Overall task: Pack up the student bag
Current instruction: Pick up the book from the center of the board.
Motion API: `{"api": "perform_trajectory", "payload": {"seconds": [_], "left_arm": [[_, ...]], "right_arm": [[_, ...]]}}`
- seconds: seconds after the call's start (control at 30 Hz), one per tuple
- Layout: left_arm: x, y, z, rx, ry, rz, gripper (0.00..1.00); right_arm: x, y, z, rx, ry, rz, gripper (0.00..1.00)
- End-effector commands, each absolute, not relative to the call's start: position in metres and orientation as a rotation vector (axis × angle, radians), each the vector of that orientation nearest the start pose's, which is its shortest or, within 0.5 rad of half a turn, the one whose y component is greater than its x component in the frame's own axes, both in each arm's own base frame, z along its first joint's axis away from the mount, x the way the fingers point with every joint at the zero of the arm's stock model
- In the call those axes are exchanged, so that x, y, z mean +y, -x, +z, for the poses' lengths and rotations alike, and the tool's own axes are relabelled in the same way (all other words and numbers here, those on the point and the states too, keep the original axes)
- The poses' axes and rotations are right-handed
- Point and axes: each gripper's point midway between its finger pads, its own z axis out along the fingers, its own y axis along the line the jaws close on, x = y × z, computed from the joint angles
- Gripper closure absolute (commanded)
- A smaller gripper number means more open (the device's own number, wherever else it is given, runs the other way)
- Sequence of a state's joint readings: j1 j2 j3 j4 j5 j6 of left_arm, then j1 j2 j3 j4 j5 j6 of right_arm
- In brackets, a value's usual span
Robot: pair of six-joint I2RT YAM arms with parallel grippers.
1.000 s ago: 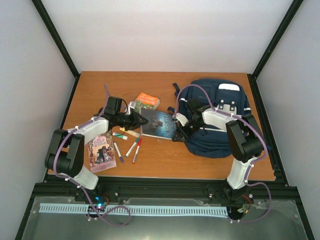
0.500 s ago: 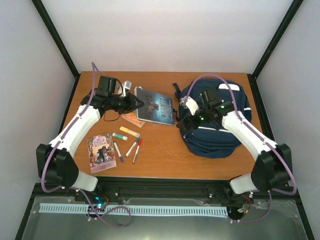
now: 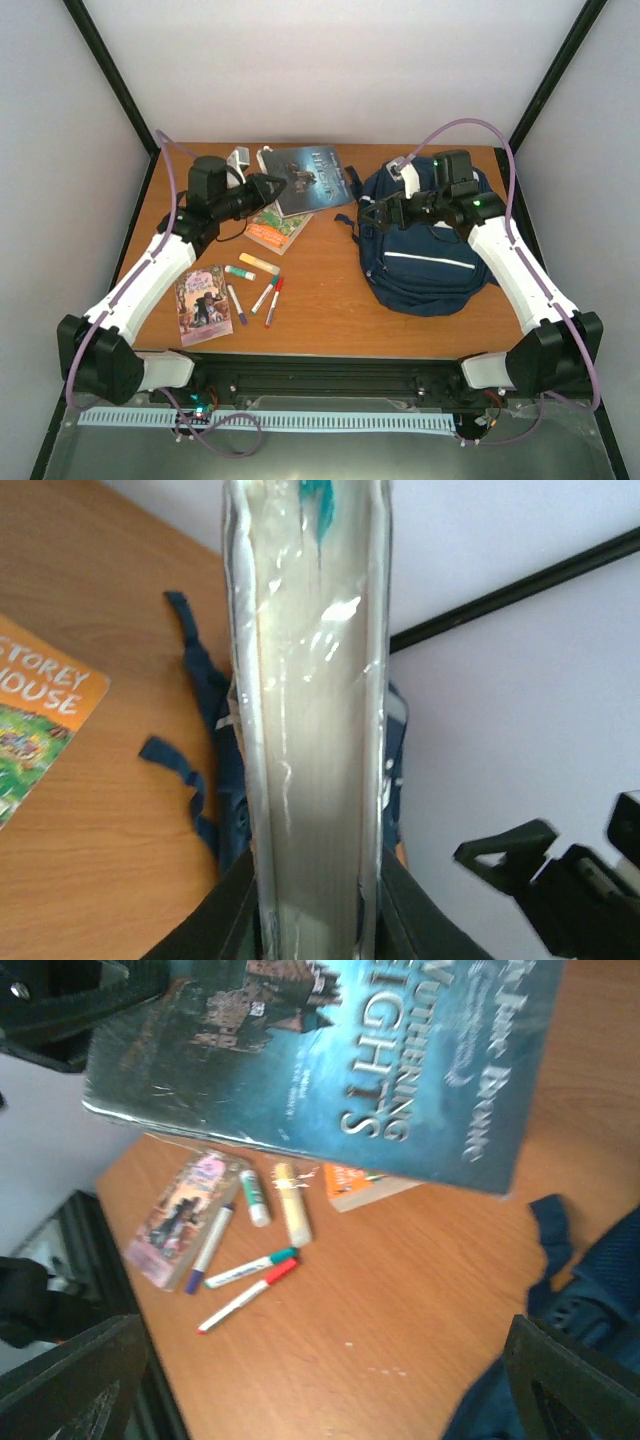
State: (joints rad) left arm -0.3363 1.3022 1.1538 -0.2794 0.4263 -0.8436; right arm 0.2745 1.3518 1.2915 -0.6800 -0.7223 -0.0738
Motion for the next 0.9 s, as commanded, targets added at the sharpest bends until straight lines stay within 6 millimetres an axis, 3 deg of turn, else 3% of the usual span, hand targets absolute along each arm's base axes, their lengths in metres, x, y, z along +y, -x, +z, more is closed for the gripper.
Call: {"api": "perform_trajectory", "payload": {"seconds": [0.0, 0.2, 0.43, 0.6, 0.73, 0.87], "left_arm": [[-0.201, -0.363, 0.406, 1.671, 0.237, -1.298, 0.99], [-0.197, -0.35, 0.435, 1.475, 0.262, -1.357, 0.99], [-0.194, -0.347, 0.435, 1.399, 0.348, -1.452, 0.99], [-0.216, -0.346, 0.431, 1.413, 0.344, -1.517, 0.99], [-0.238, -0.34, 0.429, 1.432, 0.316, -1.549, 0.99], [-0.246, -0.337, 0.425, 1.437, 0.318, -1.542, 0.99]], "right_arm": [[0.226, -0.31, 0.31, 2.099, 0.641, 1.223, 0.0], [0.241, -0.32, 0.32, 2.12, 0.503, 1.46, 0.0], [0.252, -0.34, 0.33, 2.081, 0.425, 1.514, 0.0], [0.267, -0.353, 0.332, 2.088, 0.405, 1.539, 0.0], [0.27, -0.367, 0.337, 2.072, 0.39, 1.518, 0.0], [0.27, -0.374, 0.347, 2.032, 0.383, 1.507, 0.0]]}}
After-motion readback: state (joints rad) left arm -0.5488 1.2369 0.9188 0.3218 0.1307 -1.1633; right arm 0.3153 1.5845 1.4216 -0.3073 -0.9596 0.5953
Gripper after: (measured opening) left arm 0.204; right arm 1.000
